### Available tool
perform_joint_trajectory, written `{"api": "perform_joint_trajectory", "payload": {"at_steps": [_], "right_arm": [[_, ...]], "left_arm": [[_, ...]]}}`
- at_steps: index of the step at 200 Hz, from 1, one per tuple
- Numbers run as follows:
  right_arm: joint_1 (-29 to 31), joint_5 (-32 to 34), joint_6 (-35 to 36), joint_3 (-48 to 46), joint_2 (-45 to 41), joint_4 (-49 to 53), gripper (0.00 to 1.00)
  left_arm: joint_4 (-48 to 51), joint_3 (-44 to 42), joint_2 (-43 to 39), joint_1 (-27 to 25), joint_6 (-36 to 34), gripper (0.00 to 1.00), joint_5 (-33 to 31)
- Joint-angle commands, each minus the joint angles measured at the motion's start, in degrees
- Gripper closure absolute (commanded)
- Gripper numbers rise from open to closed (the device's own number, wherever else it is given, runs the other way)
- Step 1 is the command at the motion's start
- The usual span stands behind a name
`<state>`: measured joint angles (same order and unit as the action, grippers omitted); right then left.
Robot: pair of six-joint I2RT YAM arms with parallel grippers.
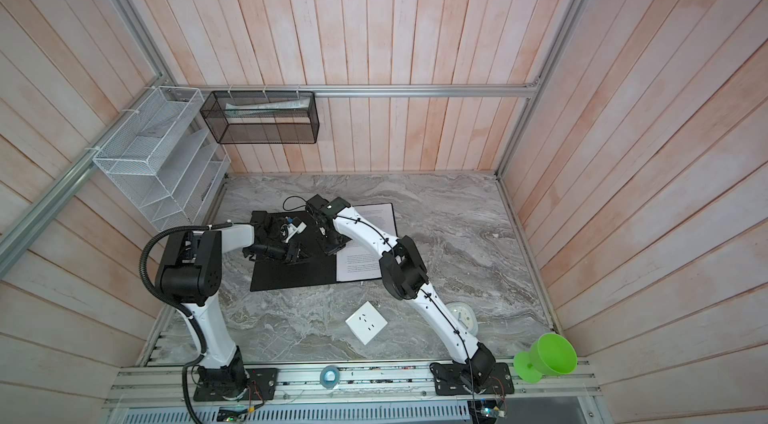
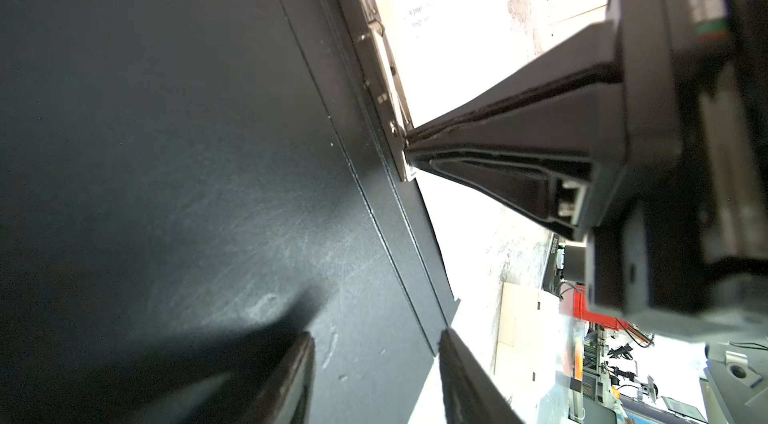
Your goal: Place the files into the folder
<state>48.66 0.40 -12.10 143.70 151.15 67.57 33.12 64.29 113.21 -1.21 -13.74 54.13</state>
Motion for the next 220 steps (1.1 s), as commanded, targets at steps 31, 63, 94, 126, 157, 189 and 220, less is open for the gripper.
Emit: {"api": "perform_joint_trajectory", "payload": {"at_steps": [31,63,94,126,157,189,220], "right_arm": [[-0.1,-0.3,0.4,-0.2,5.9,5.6,0.97],[-0.2,-1.8,0.1,0.4,4.5,4.9,0.97],[-0.3,-2.6,-0.4,1.2,3.6,4.4,0.97],[-0.5,-3.5,-1.1,1.9,2.7,3.8,0.97],[-0.7,-3.7,-1.2,2.5,1.8,3.9,0.96],[-1.0,-3.7,-1.3,2.9,1.0,3.5,0.96],[-1.3,-4.5,-1.5,3.5,-0.9,3.3,0.95]], "left_arm": [[-0.4,0.1,2.1,0.4,-0.3,0.48,-2.2],[-0.4,0.2,2.3,0.6,-0.3,0.49,-2.1],[-0.7,0.2,2.3,0.5,-0.2,0.49,-2.1],[-0.7,0.1,2.2,0.5,-0.1,0.49,-2.2],[-0.6,0.1,2.2,0.6,-0.1,0.49,-2.2],[-0.5,0.2,2.1,0.5,-0.1,0.49,-2.3],[-0.4,0.3,2.0,0.5,0.0,0.49,-2.5]]}}
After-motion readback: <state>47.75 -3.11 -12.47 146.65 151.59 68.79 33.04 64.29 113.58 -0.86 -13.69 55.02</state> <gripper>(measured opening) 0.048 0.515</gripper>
